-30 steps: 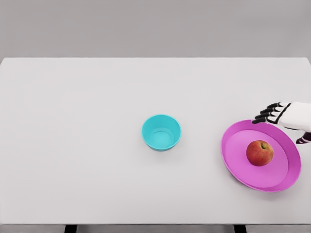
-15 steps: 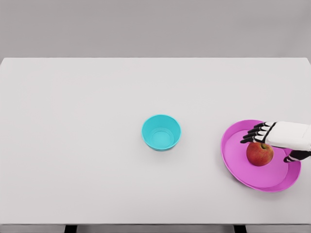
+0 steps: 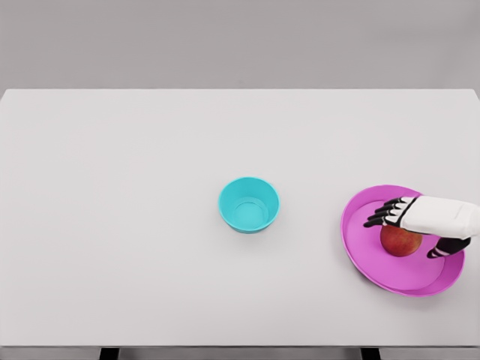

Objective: Put the apple from the pink plate into the blue bowl with your right arm

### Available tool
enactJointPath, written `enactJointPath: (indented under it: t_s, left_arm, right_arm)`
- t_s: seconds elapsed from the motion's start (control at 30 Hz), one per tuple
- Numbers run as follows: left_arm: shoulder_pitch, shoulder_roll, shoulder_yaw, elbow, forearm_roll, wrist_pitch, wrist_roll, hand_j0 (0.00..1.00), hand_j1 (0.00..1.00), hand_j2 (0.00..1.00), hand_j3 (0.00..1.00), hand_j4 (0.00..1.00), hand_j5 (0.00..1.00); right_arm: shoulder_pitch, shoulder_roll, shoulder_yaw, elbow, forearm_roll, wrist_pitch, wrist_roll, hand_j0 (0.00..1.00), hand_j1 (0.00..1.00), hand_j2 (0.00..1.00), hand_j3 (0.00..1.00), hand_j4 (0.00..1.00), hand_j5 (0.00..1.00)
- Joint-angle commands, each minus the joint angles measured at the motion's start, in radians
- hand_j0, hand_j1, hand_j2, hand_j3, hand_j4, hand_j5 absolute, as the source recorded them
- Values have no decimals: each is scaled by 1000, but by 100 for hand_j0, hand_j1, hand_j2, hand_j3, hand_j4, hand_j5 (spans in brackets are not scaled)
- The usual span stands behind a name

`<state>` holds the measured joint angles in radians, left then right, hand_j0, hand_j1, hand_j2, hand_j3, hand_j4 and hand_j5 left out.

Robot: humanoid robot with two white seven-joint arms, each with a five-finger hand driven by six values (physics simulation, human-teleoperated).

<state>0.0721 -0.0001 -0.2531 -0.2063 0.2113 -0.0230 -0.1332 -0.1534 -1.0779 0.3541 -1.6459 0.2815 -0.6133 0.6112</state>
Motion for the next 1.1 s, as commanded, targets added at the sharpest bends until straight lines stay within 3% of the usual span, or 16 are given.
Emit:
enactJointPath:
  t_s: [0.0, 0.1, 0.13, 0.17, 0.2, 0.37, 0.57, 0.9, 1.07]
  left_arm:
    - [0, 0, 0, 1, 0, 0, 0, 100, 100, 100, 100, 100, 100]
    - [0, 0, 0, -1, 0, 0, 0, 100, 100, 100, 100, 100, 100]
    - [-2, 0, 0, 1, 0, 0, 0, 100, 100, 100, 100, 100, 100]
    - [-2, 0, 0, -1, 0, 0, 0, 100, 100, 100, 100, 100, 100]
    - [0, 0, 0, -1, 0, 0, 0, 100, 100, 100, 100, 100, 100]
    - [0, 0, 0, -1, 0, 0, 0, 100, 100, 100, 100, 100, 100]
    - [0, 0, 0, -1, 0, 0, 0, 100, 100, 100, 100, 100, 100]
    - [0, 0, 0, 1, 0, 0, 0, 100, 100, 100, 100, 100, 100]
    - [0, 0, 0, 1, 0, 0, 0, 100, 100, 100, 100, 100, 100]
  right_arm:
    - [0, 4, 5, 5, -5, 2, 0, 100, 100, 100, 100, 100, 100]
    - [0, 4, 9, 5, -5, 2, 0, 100, 100, 100, 100, 100, 100]
    - [0, 4, 8, 5, -5, 2, 0, 88, 88, 88, 88, 88, 88]
    - [0, 4, 9, 5, -5, 2, 0, 85, 85, 85, 85, 85, 85]
    - [0, 4, 9, 5, -5, 2, 0, 76, 76, 76, 76, 76, 76]
    - [0, 4, 19, 3, -5, 2, 0, 60, 60, 60, 60, 60, 60]
    - [-5, 1, 9, 1, -7, 2, 0, 56, 56, 56, 56, 56, 56]
    - [-72, 4, 2, -3, -13, 2, 0, 57, 57, 57, 57, 57, 57]
    - [-106, 52, -21, -9, -16, 2, 0, 57, 57, 57, 57, 57, 57]
